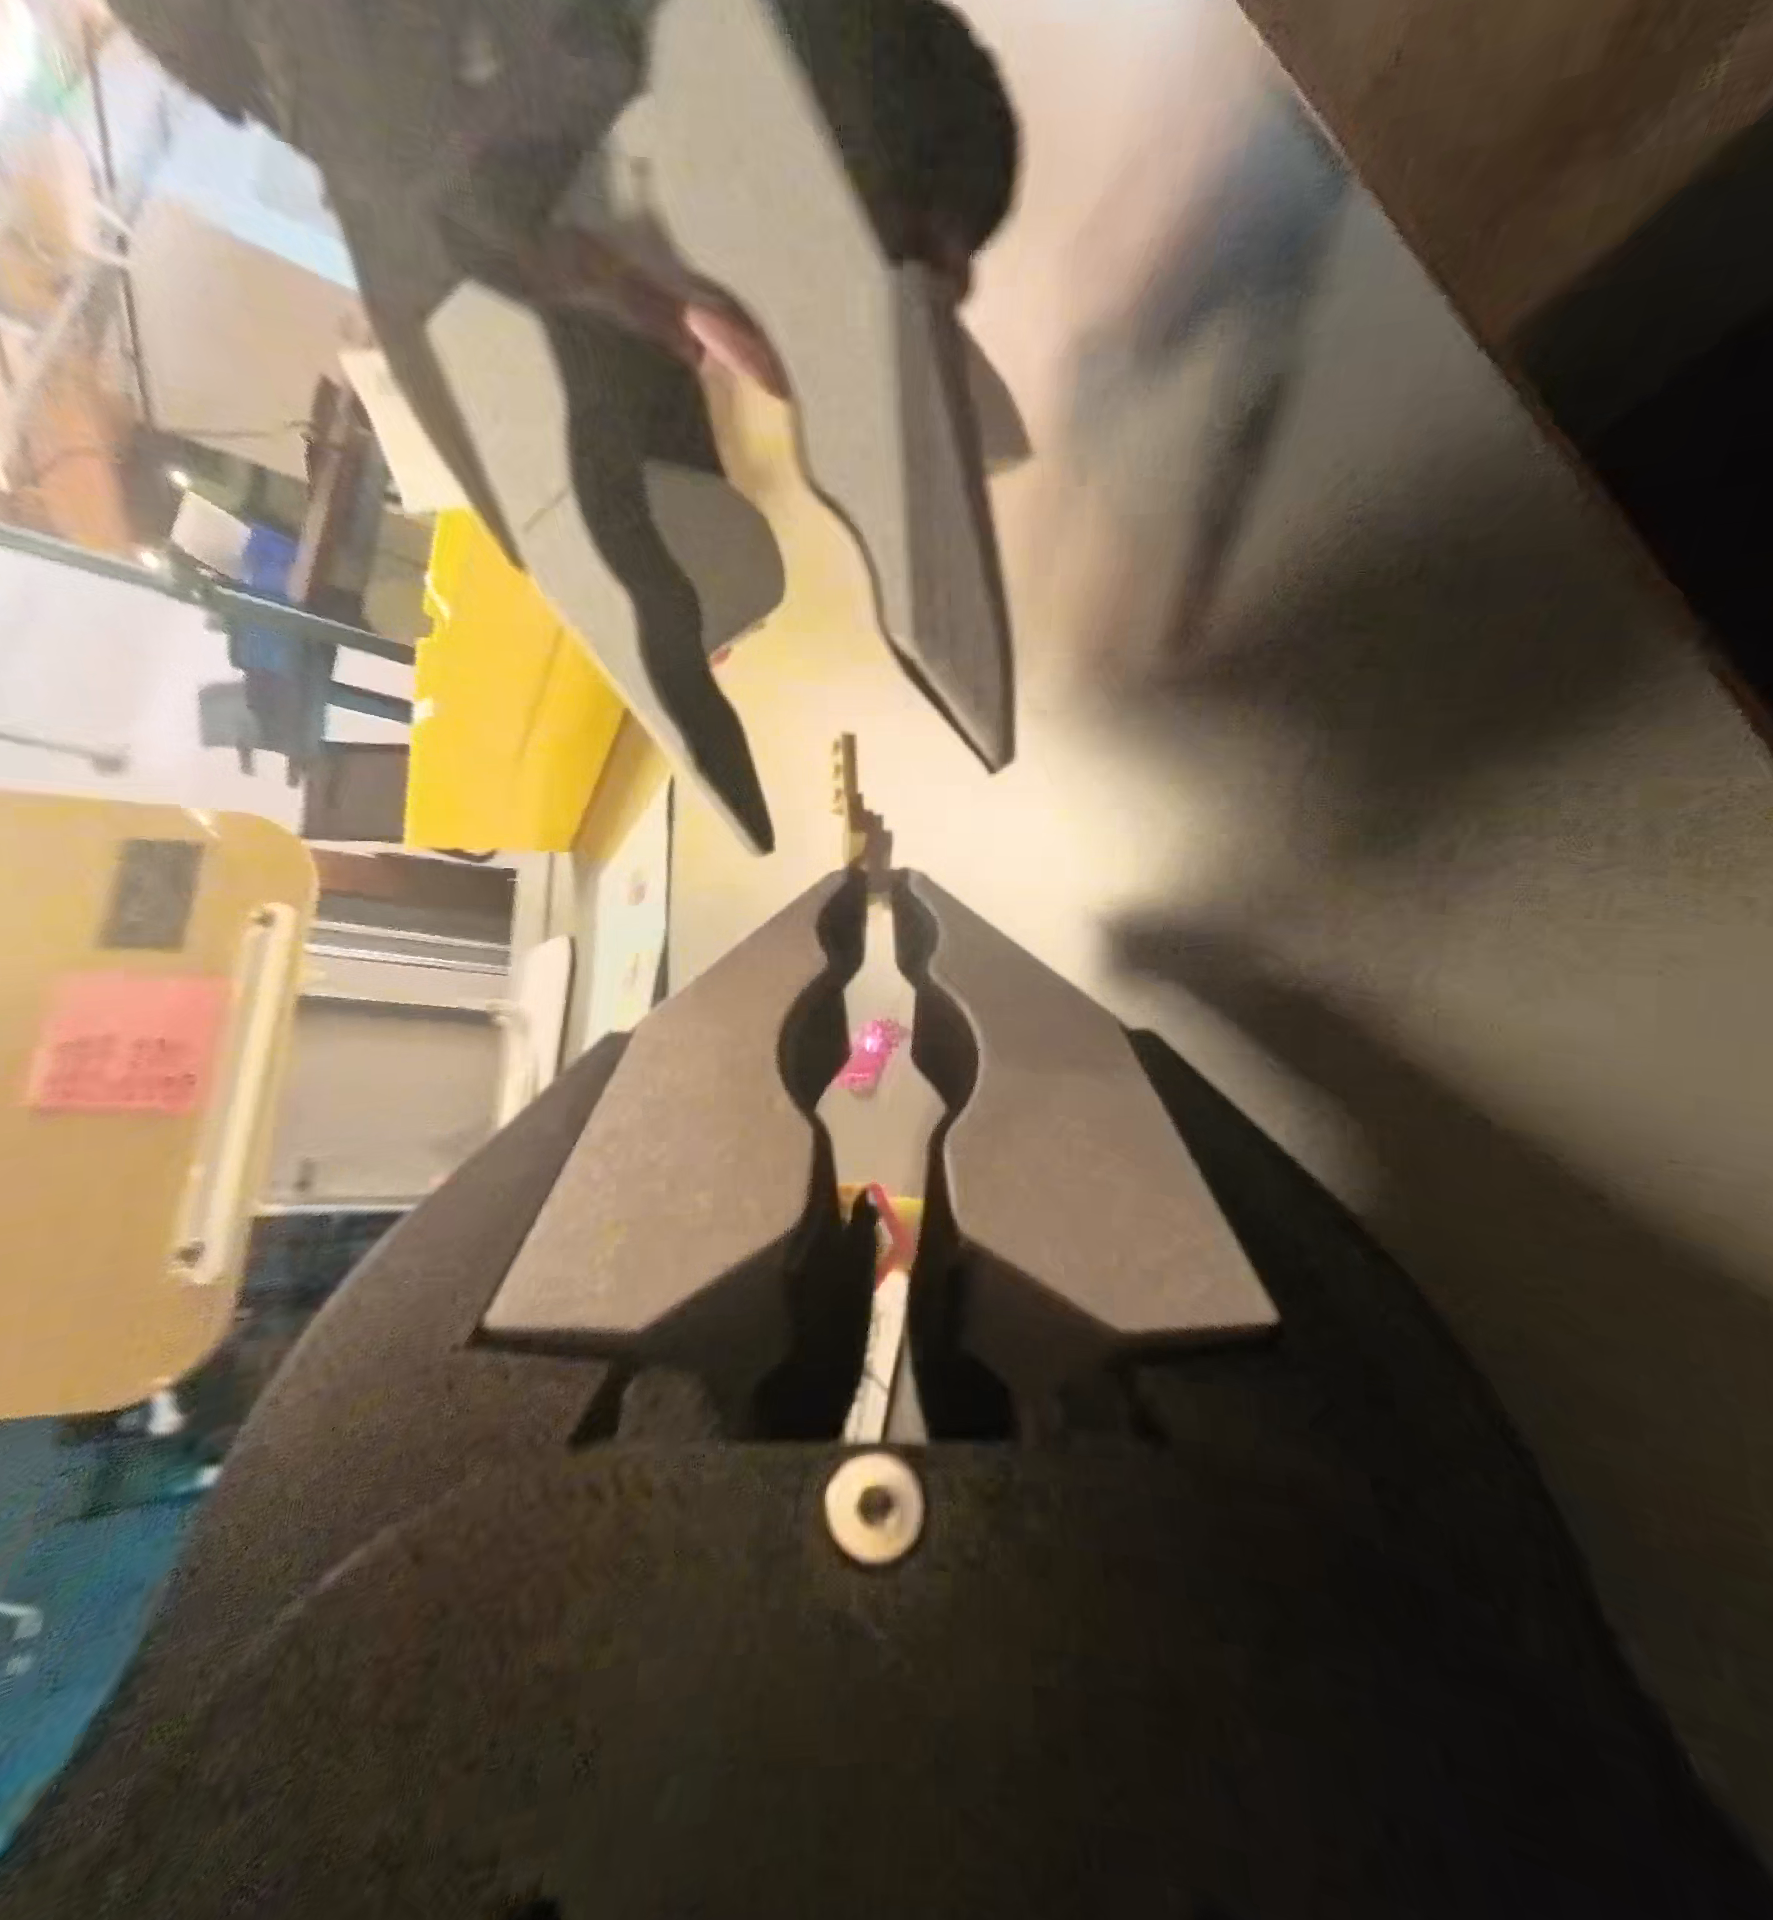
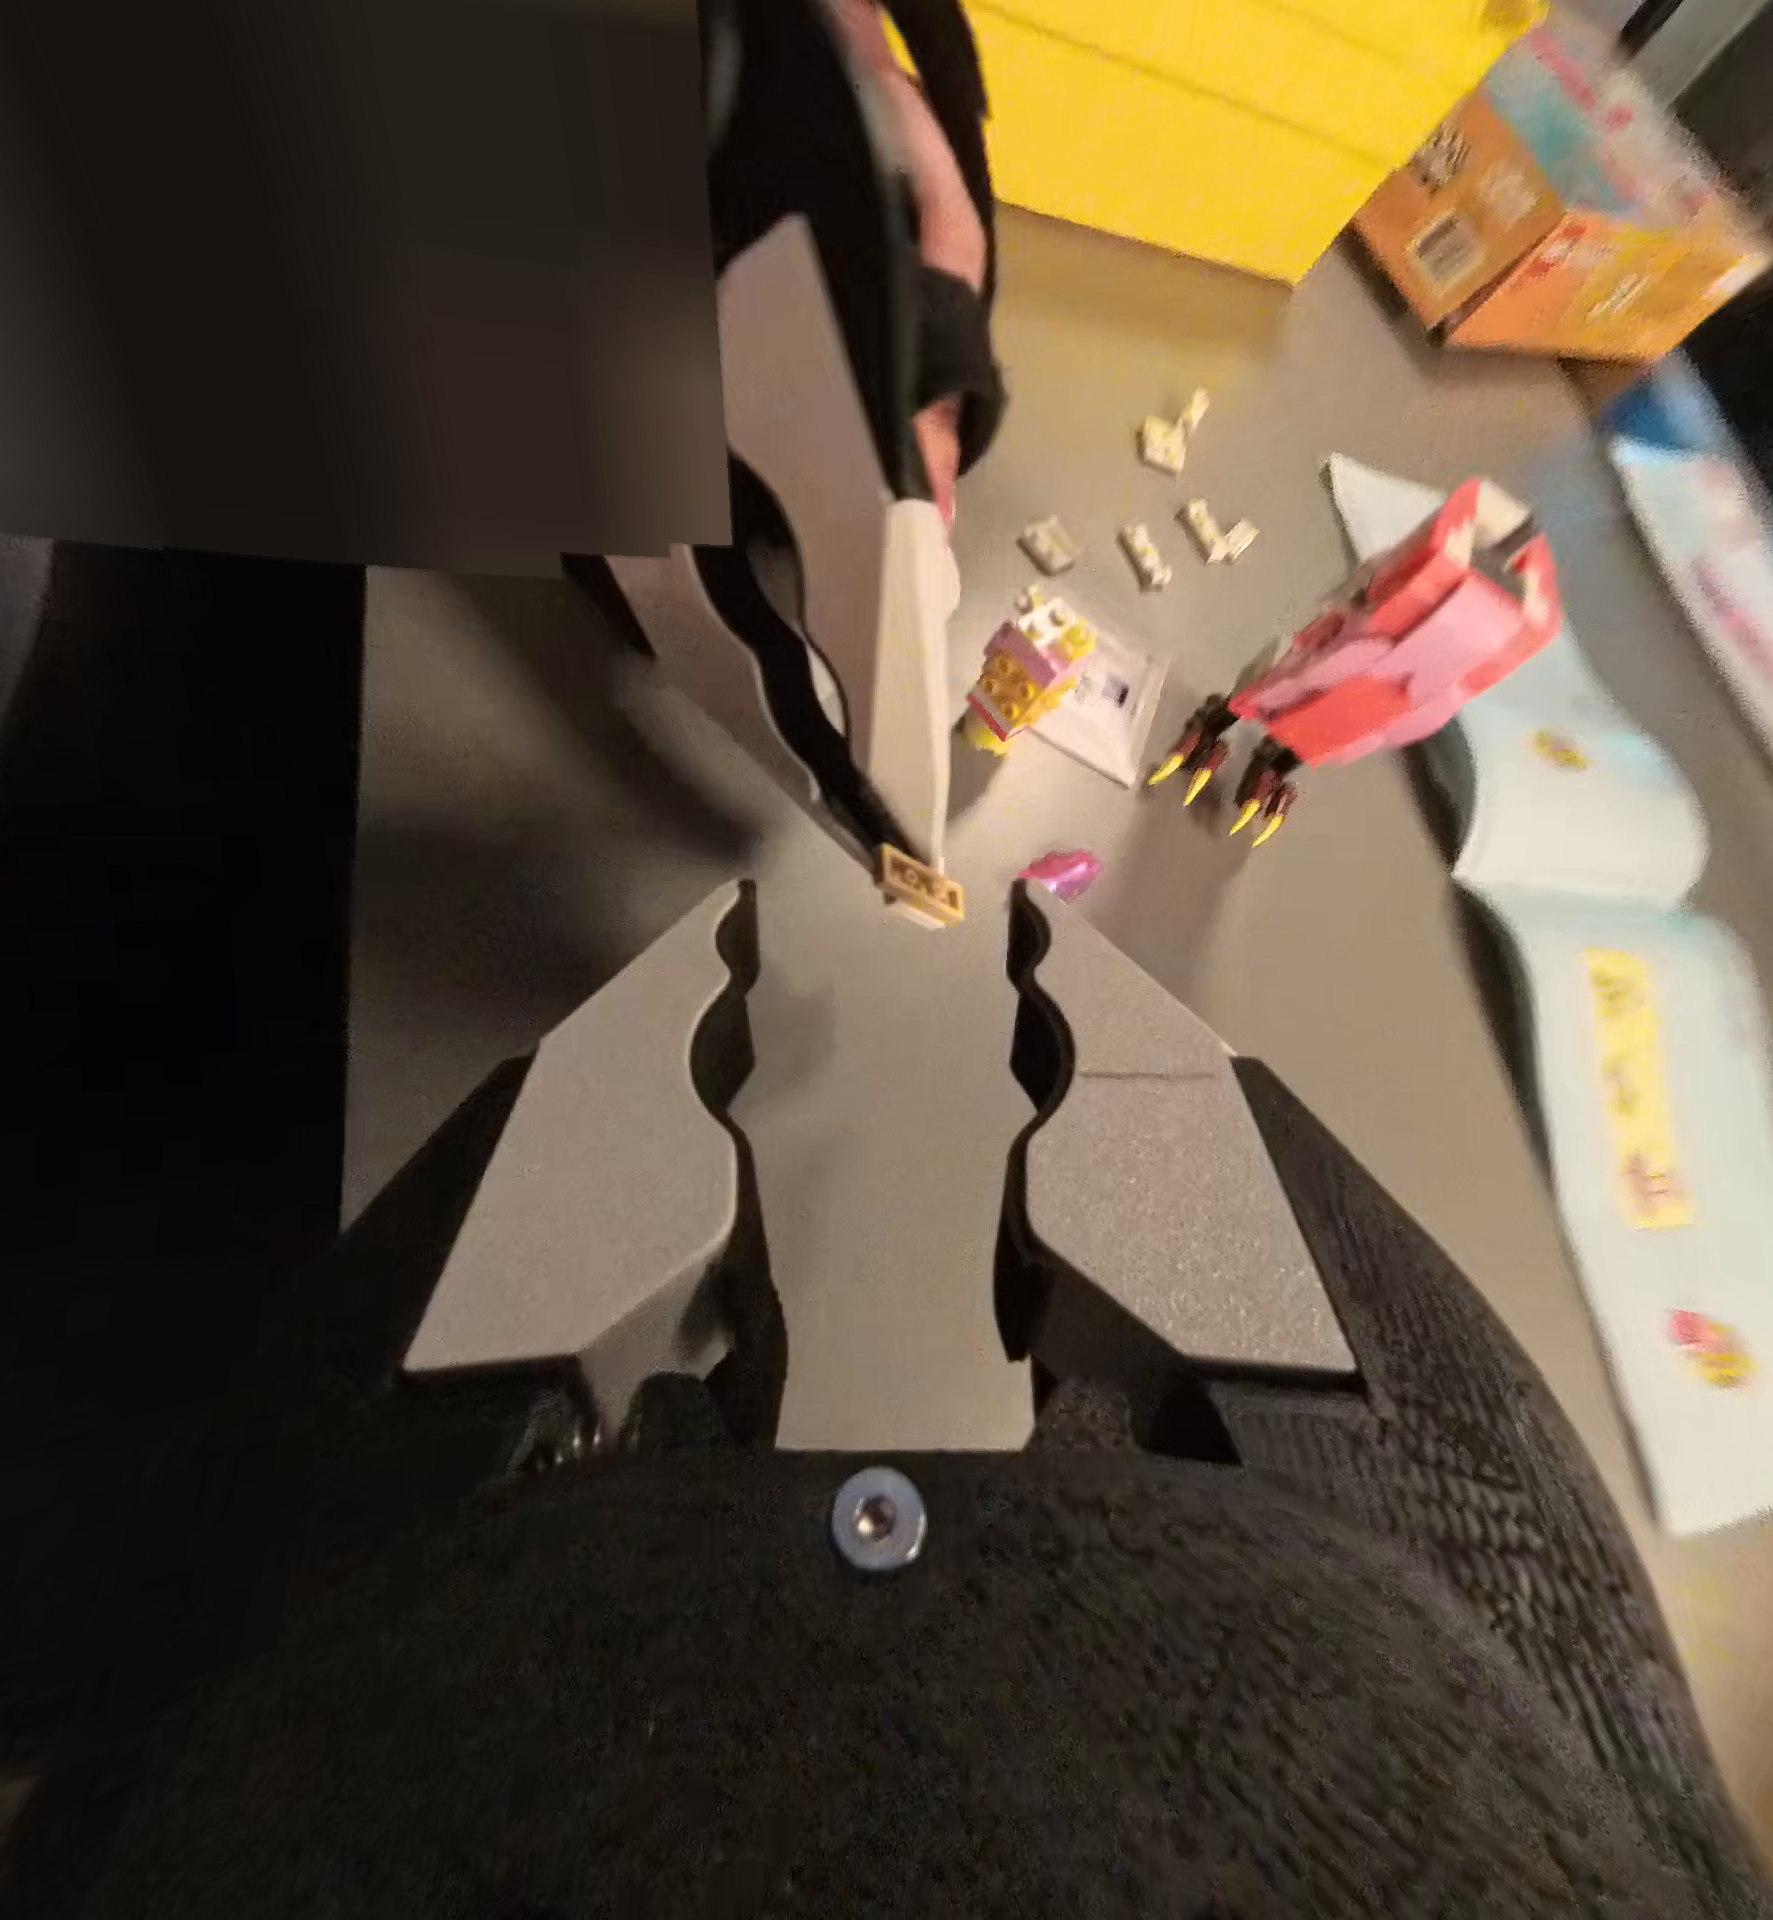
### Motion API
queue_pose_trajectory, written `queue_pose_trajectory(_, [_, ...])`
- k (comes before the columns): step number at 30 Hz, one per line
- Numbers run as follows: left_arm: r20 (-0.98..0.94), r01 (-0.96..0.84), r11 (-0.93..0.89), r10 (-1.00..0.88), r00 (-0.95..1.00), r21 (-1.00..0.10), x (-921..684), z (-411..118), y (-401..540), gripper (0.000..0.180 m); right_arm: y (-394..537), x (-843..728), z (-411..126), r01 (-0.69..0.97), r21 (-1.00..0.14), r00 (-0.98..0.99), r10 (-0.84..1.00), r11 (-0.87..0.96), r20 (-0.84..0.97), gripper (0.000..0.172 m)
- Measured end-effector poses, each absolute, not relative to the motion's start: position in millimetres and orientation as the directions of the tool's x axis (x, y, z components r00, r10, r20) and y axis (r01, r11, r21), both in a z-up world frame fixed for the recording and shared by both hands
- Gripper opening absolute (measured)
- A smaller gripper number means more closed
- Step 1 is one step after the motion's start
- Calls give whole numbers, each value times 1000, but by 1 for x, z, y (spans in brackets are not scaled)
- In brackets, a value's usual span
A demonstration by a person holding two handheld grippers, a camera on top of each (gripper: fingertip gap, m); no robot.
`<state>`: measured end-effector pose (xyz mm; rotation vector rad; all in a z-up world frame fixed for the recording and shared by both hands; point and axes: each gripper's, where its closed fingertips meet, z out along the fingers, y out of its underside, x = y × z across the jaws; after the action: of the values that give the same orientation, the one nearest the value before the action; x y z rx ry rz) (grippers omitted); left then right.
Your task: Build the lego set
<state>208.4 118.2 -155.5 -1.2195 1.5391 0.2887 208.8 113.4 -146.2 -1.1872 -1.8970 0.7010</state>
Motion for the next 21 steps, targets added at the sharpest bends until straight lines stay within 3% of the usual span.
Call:
queue_pose_trajectory(8, [-769, -736, 421, -605, 207, -530, 210, -145, 113, 3, 114, 200, -145, 466, -648, -260, 794, 602, 550, 13])
queue_pose_trajectory(13, [-737, -723, 402, -640, 217, -562, 210, -145, 112, 3, 116, 199, -146, 495, -598, -261, 764, 631, 590, 7])
queue_pose_trajectory(21, [-702, -708, 387, -678, 216, -591, 212, -148, 108, 3, 113, 202, -149, 525, -613, -247, 794, 591, 555, 6])
